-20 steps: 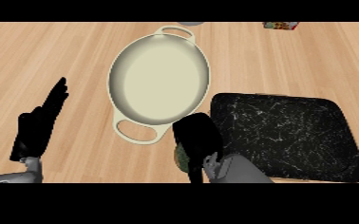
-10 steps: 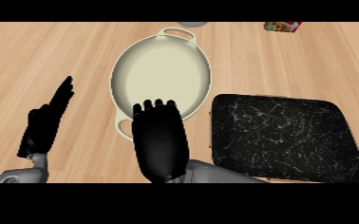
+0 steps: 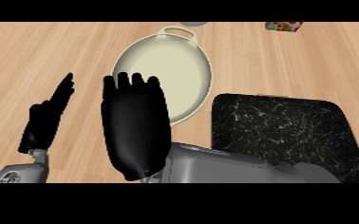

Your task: Pick the squash from the tray and place it in the pot

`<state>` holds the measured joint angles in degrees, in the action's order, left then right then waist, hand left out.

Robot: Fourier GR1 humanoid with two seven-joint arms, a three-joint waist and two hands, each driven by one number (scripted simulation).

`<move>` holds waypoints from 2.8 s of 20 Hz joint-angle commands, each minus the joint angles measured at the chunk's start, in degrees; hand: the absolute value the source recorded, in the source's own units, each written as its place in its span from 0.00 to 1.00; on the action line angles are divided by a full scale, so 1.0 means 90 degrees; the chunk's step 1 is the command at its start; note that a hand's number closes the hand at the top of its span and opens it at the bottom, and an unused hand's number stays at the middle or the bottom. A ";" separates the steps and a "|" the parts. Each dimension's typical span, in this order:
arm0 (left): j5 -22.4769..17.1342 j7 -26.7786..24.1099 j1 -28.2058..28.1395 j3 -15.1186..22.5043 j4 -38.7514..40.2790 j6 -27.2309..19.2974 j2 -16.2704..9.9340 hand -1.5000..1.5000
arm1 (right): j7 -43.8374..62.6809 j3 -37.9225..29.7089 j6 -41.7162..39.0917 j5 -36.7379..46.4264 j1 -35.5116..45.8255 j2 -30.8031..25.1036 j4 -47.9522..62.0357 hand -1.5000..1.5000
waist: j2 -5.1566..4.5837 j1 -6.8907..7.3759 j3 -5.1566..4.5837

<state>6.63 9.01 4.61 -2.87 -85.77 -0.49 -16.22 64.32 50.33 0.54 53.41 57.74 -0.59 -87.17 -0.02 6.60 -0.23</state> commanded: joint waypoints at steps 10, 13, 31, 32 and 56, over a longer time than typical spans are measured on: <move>-0.0047 -0.0143 -0.0032 -0.0088 -0.0015 0.0006 0.0031 0.50 | 0.0409 -0.0740 0.1850 -0.1015 0.1968 0.0062 0.2131 1.00 | -0.0068 -0.0115 0.0003; 0.0055 0.0211 -0.0147 0.0021 -0.0360 -0.0043 0.0044 0.50 | 0.0167 -0.0615 0.2240 -0.1287 0.2142 0.0062 0.2783 1.00 | -0.0064 -0.0086 0.0009; -0.0003 -0.0096 0.0135 -0.0090 -0.0066 0.0085 0.0022 0.50 | -0.2901 -0.1161 0.3394 -0.3005 0.2159 0.0065 0.6285 0.00 | -0.0270 0.0089 0.0009; 0.0114 -0.0162 0.0146 0.0034 -0.0018 0.0062 0.0075 0.50 | -0.2898 -0.1071 0.3404 -0.3184 0.2065 0.0065 0.6178 0.00 | -0.0258 0.0111 0.0008; 0.0007 -0.0115 0.0043 -0.0230 -0.0004 0.0050 0.0040 0.50 | -0.6001 -0.2576 0.5195 -0.6476 0.1893 0.0065 0.5284 0.00 | -0.0143 -0.0120 0.0022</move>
<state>7.80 7.51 5.55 -3.60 -85.50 -1.00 -14.85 13.99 29.13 49.15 1.15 74.59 -0.01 -39.14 -1.62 6.53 -0.03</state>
